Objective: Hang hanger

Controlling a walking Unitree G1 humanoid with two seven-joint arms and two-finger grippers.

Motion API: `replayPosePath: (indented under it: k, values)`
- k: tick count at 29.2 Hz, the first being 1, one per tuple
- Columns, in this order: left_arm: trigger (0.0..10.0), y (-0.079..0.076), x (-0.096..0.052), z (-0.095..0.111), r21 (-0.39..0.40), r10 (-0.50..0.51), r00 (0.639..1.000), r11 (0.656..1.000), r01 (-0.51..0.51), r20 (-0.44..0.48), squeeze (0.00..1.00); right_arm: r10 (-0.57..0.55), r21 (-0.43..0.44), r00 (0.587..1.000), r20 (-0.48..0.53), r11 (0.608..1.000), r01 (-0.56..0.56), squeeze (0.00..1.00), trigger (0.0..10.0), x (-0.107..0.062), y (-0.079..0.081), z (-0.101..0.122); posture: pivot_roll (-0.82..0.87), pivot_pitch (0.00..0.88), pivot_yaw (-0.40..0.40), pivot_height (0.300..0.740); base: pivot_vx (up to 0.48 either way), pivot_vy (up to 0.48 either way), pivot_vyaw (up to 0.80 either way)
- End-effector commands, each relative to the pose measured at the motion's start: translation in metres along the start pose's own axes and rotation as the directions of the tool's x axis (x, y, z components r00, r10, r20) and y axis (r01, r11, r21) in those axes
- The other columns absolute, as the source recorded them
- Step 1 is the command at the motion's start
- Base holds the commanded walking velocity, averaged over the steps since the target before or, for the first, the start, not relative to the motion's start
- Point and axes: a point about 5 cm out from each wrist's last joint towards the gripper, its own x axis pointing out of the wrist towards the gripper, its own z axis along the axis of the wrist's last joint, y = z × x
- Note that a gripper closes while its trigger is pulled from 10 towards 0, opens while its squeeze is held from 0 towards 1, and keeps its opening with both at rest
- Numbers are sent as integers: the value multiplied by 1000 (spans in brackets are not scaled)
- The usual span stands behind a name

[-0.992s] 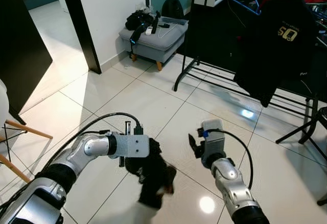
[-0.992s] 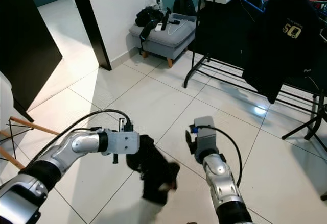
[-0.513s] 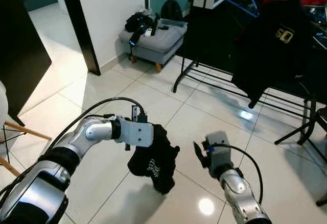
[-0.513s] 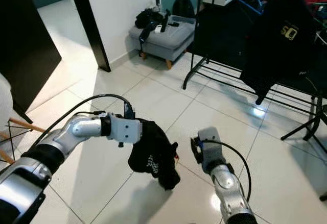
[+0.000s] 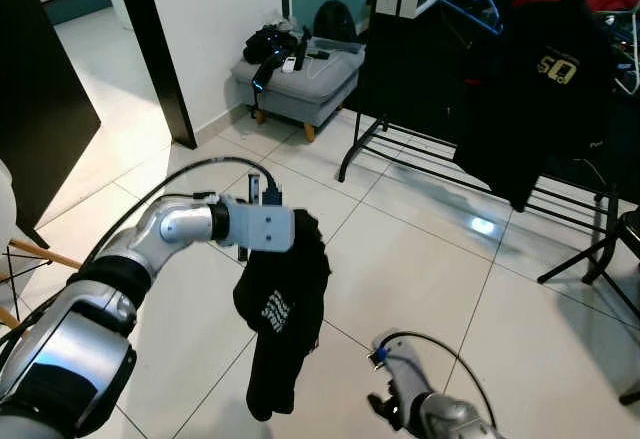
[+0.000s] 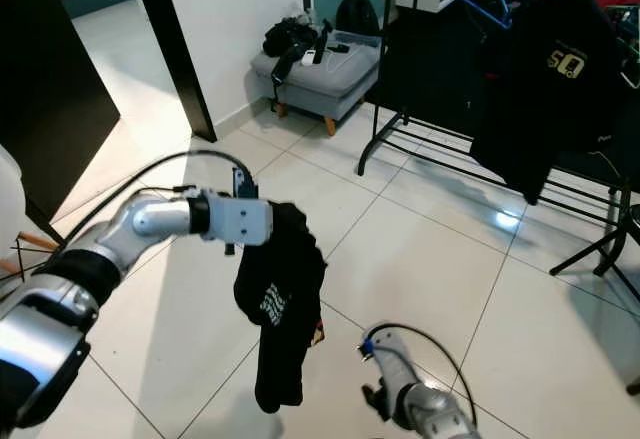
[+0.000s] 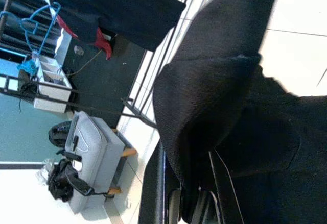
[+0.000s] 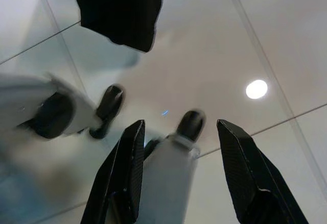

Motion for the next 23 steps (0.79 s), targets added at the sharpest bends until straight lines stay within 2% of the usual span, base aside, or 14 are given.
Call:
replayPosePath:
  k: [1, 2, 7, 13, 14, 23]
  values:
    - [10000, 10, -5, 1, 25, 24, 1000, 999, -24, 12, 0, -53, -15, 991, 123, 998, 55, 0, 10000, 4, 0, 18, -75, 110, 36, 740, 0, 0, 0]
    - [10000, 10, -5, 2, 31, 21, 1000, 999, -22, 14, 0, -72, 1, 985, 159, 997, 73, 0, 10000, 5, -1, 25, -75, 110, 36, 740, 0, 0, 0]
    - [10000, 12, -6, 1, 42, 17, 1000, 999, -17, 14, 0, -110, -6, 973, 203, 994, 113, 0, 10000, 6, -6, 36, -71, 112, 34, 740, 0, 0, 0]
    - [10000, 11, -6, 0, 41, 17, 1000, 999, -17, 8, 0, -141, 2, 965, 222, 990, 144, 0, 10000, 6, -9, 38, -71, 112, 34, 740, 0, 0, 0]
    - [10000, 9, -5, -1, 22, 20, 1000, 1000, -20, -1, 0, -165, 13, 959, 232, 986, 167, 0, 10000, 4, -13, 37, -71, 116, 36, 740, 0, 0, 0]
    - [10000, 9, -5, -1, 22, 20, 1000, 1000, -20, -1, 0, -165, 13, 959, 232, 986, 167, 0, 10000, 4, -13, 37, -71, 116, 36, 740, 0, 0, 0]
